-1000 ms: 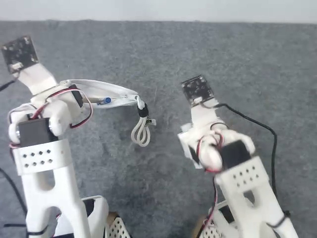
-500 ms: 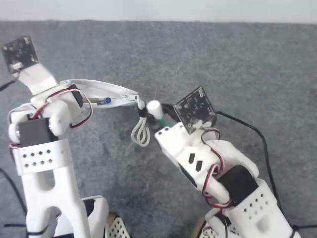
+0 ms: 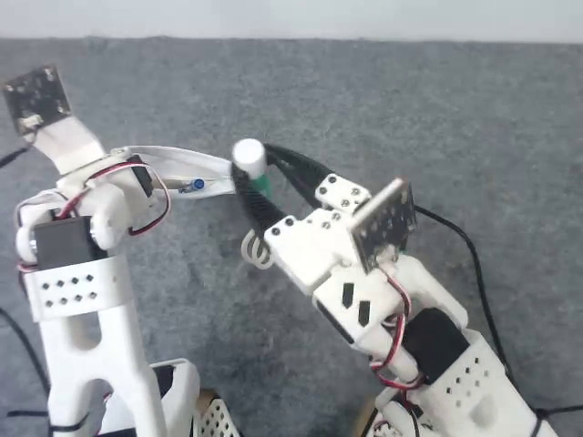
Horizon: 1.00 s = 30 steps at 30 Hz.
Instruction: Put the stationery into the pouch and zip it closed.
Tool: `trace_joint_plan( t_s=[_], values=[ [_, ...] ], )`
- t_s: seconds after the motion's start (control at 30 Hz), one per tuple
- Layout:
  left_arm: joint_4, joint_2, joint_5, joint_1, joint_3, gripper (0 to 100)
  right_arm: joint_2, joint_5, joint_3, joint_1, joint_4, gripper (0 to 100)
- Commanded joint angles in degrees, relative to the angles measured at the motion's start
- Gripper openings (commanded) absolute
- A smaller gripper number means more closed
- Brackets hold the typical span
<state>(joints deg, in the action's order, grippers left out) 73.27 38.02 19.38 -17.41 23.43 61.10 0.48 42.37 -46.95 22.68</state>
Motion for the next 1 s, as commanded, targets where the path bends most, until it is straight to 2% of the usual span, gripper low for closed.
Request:
trace_joint_plan(
  t_s=[0.0, 0.1, 0.3, 0.43, 0.63, 0.97],
  values=[
    [-2.2, 0.9, -0.4, -0.1, -0.7, 1, -0.7, 0.4, -0.4, -2.9, -5.9, 0.6],
    [-2.2, 0.9, -0.4, -0.1, -0.7, 1, -4.7, 0.4, 2.2, -4.2, -13.9, 0.6],
    [-2.2, 0.9, -0.4, -0.1, -0.7, 1, -15.2, 0.6, 9.1, -4.0, -41.5, 0.6],
    [-2.2, 0.9, -0.4, -0.1, -0.7, 1, -21.2, 0.6, 11.0, -4.0, -53.1, 0.6],
    [-2.2, 0.9, -0.4, -0.1, -0.7, 1, -28.7, 0.6, 11.0, -3.9, -62.4, 0.6],
    [-2.2, 0.9, -0.4, -0.1, -0.7, 1, -38.2, 0.7, 13.8, -1.5, -66.5, 0.7]
  ],
)
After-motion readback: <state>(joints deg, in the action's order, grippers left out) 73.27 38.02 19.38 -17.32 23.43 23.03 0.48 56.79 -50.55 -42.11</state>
